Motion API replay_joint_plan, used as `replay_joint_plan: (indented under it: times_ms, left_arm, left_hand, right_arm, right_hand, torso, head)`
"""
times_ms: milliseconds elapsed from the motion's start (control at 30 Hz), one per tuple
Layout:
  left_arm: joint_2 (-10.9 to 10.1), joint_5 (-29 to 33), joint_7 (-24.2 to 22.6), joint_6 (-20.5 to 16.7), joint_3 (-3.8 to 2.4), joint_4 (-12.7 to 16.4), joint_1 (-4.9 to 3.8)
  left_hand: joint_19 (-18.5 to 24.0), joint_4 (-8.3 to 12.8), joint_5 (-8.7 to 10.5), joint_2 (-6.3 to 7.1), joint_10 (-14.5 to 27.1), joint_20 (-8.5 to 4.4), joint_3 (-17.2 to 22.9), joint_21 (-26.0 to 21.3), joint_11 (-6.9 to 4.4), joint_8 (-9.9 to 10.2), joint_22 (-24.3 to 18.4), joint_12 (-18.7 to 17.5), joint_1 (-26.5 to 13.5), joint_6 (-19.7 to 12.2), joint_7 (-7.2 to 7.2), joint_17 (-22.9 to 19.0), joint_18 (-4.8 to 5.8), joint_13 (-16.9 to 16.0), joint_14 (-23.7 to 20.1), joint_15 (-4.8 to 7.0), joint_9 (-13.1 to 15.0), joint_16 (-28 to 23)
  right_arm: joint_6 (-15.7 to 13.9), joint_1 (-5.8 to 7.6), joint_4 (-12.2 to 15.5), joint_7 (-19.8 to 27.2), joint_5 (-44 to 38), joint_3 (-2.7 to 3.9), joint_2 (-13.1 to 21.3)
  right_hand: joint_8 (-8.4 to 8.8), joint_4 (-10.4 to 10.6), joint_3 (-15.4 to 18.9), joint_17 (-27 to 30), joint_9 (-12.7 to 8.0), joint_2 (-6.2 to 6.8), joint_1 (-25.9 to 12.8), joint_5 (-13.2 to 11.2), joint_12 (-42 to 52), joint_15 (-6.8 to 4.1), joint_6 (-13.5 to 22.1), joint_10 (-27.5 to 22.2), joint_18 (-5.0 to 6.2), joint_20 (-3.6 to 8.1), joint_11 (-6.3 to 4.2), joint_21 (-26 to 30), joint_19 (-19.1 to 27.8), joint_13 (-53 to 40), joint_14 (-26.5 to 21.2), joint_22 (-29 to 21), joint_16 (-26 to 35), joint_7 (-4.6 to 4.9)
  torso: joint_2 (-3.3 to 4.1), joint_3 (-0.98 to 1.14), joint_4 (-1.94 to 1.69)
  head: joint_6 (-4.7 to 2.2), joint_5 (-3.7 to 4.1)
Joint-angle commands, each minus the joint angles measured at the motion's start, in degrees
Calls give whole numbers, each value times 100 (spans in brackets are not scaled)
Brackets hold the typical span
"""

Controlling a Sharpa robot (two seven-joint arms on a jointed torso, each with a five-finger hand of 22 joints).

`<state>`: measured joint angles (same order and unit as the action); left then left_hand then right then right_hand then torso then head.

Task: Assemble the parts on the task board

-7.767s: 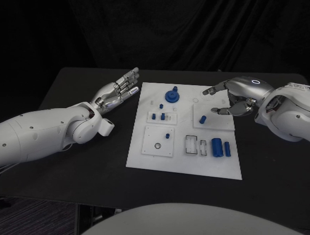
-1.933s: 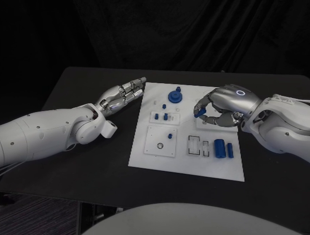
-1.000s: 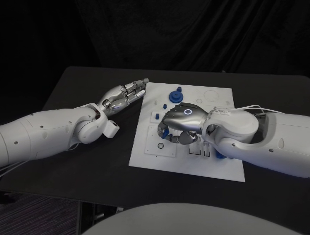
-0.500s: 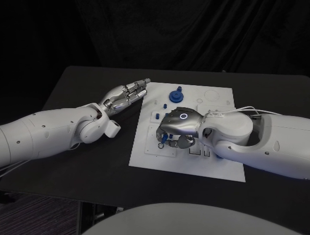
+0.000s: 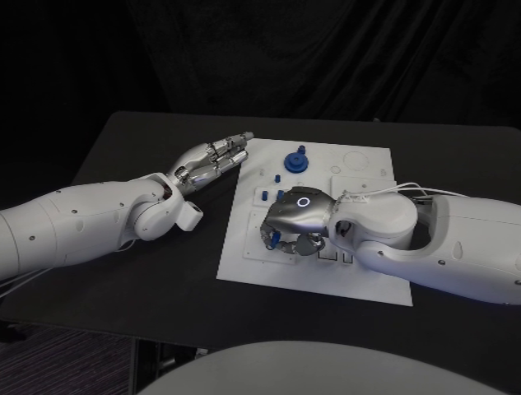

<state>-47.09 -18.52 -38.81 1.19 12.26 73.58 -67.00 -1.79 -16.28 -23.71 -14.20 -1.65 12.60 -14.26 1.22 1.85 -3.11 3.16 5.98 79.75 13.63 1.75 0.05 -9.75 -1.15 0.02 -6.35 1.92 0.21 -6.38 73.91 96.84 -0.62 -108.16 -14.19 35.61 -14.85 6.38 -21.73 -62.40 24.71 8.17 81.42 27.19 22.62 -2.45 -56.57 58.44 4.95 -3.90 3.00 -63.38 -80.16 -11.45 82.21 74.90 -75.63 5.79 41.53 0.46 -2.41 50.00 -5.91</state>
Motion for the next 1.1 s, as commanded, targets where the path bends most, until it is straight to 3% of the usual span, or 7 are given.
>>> replay_joint_plan:
  times_ms: [33,467,1100]
  left_arm:
    - [22,1,-240,98,-4,-3,14]
    - [48,1,-231,110,-4,-27,21]
    - [65,1,-205,132,-4,-50,27]
  left_hand:
    - [-17,-3,-32,-20,-36,-2,36,25,-22,-24,1,19,61,57,33,-5,-43,-5,-2,-19,8,-21]
    - [-12,-2,-41,-29,-35,-3,43,22,-3,-24,-7,18,71,59,43,-5,-42,-5,-2,-9,7,-21]
    - [-11,1,-49,-31,-35,-5,48,22,15,-23,-9,17,80,56,33,-5,-42,-5,-2,-1,6,-21]
  right_arm:
    - [26,-28,-25,-74,-85,3,-20]
    - [-133,-64,-151,-52,-86,3,-105]
    - [-176,-93,-127,-28,-86,3,-127]
  right_hand:
    - [19,-9,-42,-1,5,35,-9,-10,-20,6,-29,1,26,2,-1,21,33,3,-49,827,16,19]
    - [21,-20,-56,-17,12,30,-7,-11,-15,2,-61,52,25,6,-10,14,33,-6,-46,829,8,15]
    - [55,-16,-54,7,5,40,-38,-16,6,3,-49,113,26,8,-14,26,40,-29,-54,825,23,17]
  torso:
    - [-2,-4,-9]
    - [-1,-6,-10]
    - [-2,-6,-8]
  head:
    - [0,7]
    - [0,25]
    - [0,26]
